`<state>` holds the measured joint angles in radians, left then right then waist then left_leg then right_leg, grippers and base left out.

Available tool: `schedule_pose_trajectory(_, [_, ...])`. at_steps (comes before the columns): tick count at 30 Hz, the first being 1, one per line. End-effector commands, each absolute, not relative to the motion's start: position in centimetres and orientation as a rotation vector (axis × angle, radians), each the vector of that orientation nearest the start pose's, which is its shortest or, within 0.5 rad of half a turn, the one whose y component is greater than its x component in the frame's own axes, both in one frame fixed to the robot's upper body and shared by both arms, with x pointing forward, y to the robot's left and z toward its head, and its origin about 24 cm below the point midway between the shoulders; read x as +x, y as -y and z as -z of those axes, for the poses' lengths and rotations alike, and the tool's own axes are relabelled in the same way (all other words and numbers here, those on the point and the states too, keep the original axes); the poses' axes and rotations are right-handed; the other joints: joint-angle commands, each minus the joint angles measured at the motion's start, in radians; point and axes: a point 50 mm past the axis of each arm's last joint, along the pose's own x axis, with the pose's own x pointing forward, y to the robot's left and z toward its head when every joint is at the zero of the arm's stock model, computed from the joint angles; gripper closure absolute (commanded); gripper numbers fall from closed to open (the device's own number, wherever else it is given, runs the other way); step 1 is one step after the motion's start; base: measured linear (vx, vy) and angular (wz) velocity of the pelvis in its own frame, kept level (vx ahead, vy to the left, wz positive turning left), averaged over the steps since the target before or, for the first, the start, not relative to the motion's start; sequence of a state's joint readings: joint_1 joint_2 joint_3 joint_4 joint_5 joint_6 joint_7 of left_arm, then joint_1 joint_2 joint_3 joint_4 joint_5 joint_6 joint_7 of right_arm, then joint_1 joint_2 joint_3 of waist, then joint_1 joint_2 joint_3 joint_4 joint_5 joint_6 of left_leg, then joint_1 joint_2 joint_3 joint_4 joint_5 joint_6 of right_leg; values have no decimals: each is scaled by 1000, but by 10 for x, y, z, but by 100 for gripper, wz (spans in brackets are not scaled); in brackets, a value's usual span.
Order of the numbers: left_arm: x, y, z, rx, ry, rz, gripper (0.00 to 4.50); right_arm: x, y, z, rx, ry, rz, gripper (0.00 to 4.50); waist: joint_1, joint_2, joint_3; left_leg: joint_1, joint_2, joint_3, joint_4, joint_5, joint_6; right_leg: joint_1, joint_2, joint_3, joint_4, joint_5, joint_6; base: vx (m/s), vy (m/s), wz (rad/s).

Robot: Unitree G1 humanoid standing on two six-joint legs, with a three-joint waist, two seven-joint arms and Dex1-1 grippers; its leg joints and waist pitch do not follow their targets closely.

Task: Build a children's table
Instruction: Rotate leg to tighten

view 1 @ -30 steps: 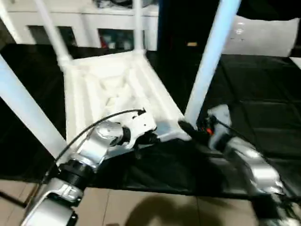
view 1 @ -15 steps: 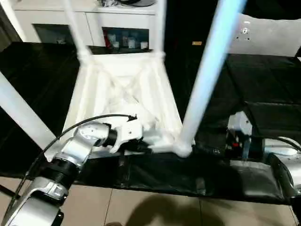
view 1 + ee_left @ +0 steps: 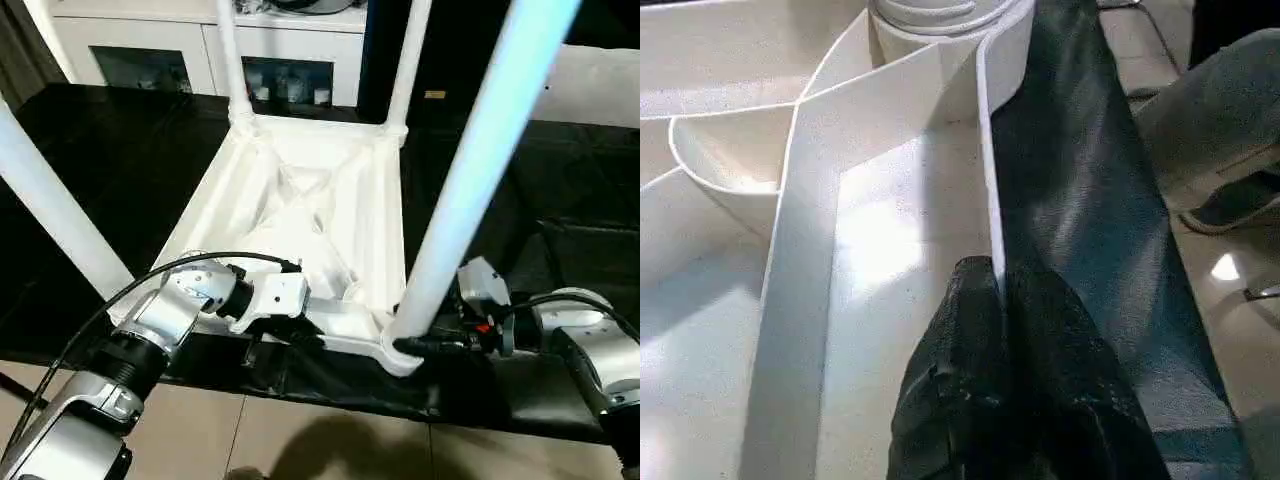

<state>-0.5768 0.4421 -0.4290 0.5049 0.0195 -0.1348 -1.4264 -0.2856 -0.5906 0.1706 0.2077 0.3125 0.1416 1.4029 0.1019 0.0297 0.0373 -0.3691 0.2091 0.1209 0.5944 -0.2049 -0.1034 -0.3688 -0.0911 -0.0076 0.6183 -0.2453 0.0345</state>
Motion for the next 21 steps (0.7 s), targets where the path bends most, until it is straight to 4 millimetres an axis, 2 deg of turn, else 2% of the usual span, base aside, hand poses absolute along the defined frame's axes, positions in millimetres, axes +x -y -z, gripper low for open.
schedule_pose_trajectory(1, [284,-115,-54,665,-380,1804,450,259,184,-69,-177,-320,-1484,247,-1,-8,-68,8,-4,38,-47,48,149,46,-11,2,-31,322,-337,0,0,0])
schedule_pose_trajectory(3, [283,-114,-54,650,-379,1804,450,258,184,-68,-173,-322,-1486,252,-1,-6,-67,7,-4,36,-48,42,145,46,-12,-1,-31,307,-335,0,0,0])
schedule_pose_trajectory(5, [282,-114,-54,605,-378,1801,450,256,183,-69,-152,-314,-1490,254,-2,-8,-66,6,-3,36,-49,27,138,48,-13,-1,-33,286,-334,0,0,0])
schedule_pose_trajectory(6, [282,-114,-55,592,-377,1796,450,254,182,-69,-144,-310,-1492,254,-1,-13,-65,6,-3,36,-51,18,136,49,-14,0,-34,271,-333,0,0,0])
schedule_pose_trajectory(7, [283,-114,-55,551,-369,1764,450,251,180,-69,-107,-298,-1490,255,-1,-13,-62,5,-3,36,-52,8,134,48,-14,1,-35,251,-329,0,0,0])
schedule_pose_trajectory(8, [284,-115,-55,526,-364,1736,450,249,179,-68,-79,-295,-1484,255,-1,-7,-63,6,-2,35,-53,5,130,47,-14,2,-37,243,-326,0,0,0])
schedule_pose_trajectory(9, [284,-114,-55,504,-362,1700,450,246,177,-67,-64,-294,-1478,255,0,-9,-62,7,-2,36,-52,6,130,47,-13,2,-37,245,-325,0,0,0])
schedule_pose_trajectory(10, [284,-114,-55,504,-362,1700,450,246,177,-67,-64,-294,-1478,255,-1,-2,-63,7,-2,34,-52,5,126,46,-13,2,-37,251,-323,0,0,0])
schedule_pose_trajectory(13, [287,-110,-54,463,-381,1602,450,244,167,-63,-36,-303,-1405,255,-2,-6,-59,7,-2,33,-58,-31,106,45,-14,1,-41,198,-314,0,0,0])
schedule_pose_trajectory(14, [287,-110,-54,463,-381,1602,450,244,167,-63,-36,-303,-1405,255,-5,-12,-58,7,-3,35,-59,-37,104,45,-13,2,-44,183,-311,0,0,0])
schedule_pose_trajectory(15, [288,-107,-53,456,-386,1562,450,247,161,-60,-17,-307,-1349,255,-7,-8,-57,7,-3,33,-63,-52,91,45,-15,2,-46,145,-303,0,0,0])
schedule_pose_trajectory(16, [288,-102,-51,442,-396,1518,450,254,154,-53,-8,-328,-1241,255,-10,4,-53,8,-4,31,-68,-79,69,42,-16,2,-50,96,-295,0,0,0])
schedule_pose_trajectory(17, [288,-99,-49,432,-402,1491,450,258,150,-49,-6,-344,-1171,255,-16,1,-50,8,-3,32,-71,-100,57,40,-15,2,-55,71,-289,0,0,0])
schedule_pose_trajectory(18, [288,-94,-49,422,-408,1466,450,264,146,-44,-6,-362,-1090,255,-26,-3,-44,-2,-8,29,-81,-132,25,48,-16,-1,-59,-14,-264,-56,-7,-6])
schedule_pose_trajectory(19, [288,-87,-50,412,-402,1440,450,271,142,-40,-2,-380,-1003,255,-38,-12,-42,4,-9,32,-86,-181,-3,42,-15,1,-70,-115,-241,-57,-7,-8])
schedule_pose_trajectory(20, [288,-87,-50,412,-402,1440,450,271,142,-40,-2,-380,-1003,255,-47,-10,-40,5,-9,31,-87,-198,-11,41,-17,3,-71,-154,-234,-57,-7,-8])
schedule_pose_trajectory(21, [289,-82,-51,406,-397,1425,450,275,139,-38,3,-389,-954,255,-57,-16,-38,2,-10,30,-90,-222,-19,41,-19,3,-79,-232,-213,0,0,0])
